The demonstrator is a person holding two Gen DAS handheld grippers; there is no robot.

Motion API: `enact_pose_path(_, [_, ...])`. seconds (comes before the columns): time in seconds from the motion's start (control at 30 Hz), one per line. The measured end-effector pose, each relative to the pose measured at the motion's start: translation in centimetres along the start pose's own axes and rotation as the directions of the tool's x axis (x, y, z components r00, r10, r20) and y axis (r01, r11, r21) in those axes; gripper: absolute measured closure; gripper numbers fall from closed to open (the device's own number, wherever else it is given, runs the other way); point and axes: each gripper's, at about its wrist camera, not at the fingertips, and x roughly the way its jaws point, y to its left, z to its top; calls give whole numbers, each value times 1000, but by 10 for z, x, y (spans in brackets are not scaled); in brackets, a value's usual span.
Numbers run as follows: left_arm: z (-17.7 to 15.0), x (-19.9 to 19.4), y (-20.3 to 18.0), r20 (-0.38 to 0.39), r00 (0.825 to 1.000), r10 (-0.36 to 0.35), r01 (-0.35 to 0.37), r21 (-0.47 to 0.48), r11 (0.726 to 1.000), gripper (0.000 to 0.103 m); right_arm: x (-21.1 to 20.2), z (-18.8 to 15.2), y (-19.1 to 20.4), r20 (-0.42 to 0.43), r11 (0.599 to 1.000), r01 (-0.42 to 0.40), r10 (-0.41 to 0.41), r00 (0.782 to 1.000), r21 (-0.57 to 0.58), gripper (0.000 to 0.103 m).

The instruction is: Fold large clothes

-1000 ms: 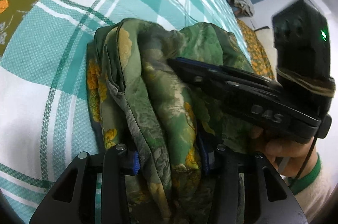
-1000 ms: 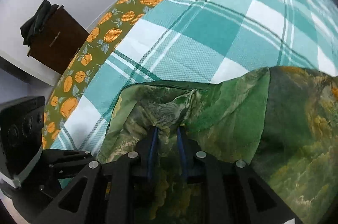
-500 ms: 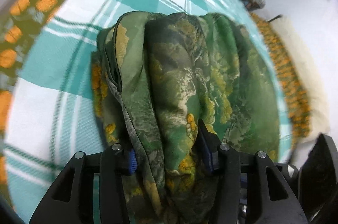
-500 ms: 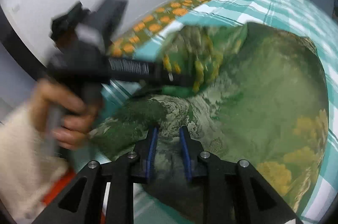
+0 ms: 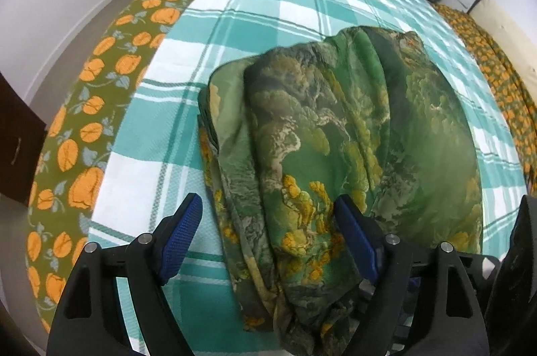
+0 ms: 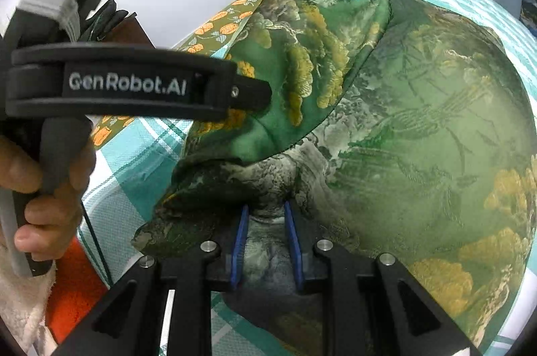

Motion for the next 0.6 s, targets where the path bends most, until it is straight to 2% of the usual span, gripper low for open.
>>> enact_pose_path(0.07, [1,-4,2,5,1000,-2,2,-1,1000,20,0,-4,3,2,1000,2,-2,1000,-2,80])
enact_pose_path(0.13, [7,-9,8,16,999,-33,34,-27,999,20,0,-6,4,2,1000,-1,1,1000,-2,80])
enact_pose_path(0.2, [10,-14,33,45,991,-124,129,-113,985,14,0,-7,4,1,1000,-2,2,1000,-2,80])
enact_pose_path(0.23, [11,-12,52,57,981,-185,192,-176,965,10,0,-8,4,1,1000,-3,3,1000,-3,80])
enact_pose_path(0.3, [8,2,81,52,963,-265,269,-276,923,10,-1,-9,2,3,1000,-4,4,1000,-3,80])
enact_pose_path(0.33, [5,12,90,37,956,-292,288,-316,904,10,-3,-11,2,5,1000,-4,4,1000,-3,80])
enact_pose_path(0.37, [-1,29,103,17,945,-328,310,-380,871,10,-4,-12,3,6,1000,-4,4,1000,-3,80])
enact_pose_path(0.43, [-13,48,111,19,916,-400,366,-443,819,10,-5,-12,3,8,1000,-2,2,1000,-5,80])
enact_pose_path(0.47, [-18,55,112,37,895,-444,409,-464,786,10,-6,-12,3,8,1000,-2,2,1000,-5,80])
enact_pose_path(0.57, [-29,71,109,144,803,-579,566,-490,663,9,-8,-13,3,9,1000,-5,5,1000,-3,80])
enact_pose_path(0.6, [-30,74,108,164,778,-607,598,-492,633,9,-8,-13,3,9,1000,-6,6,1000,-2,80])
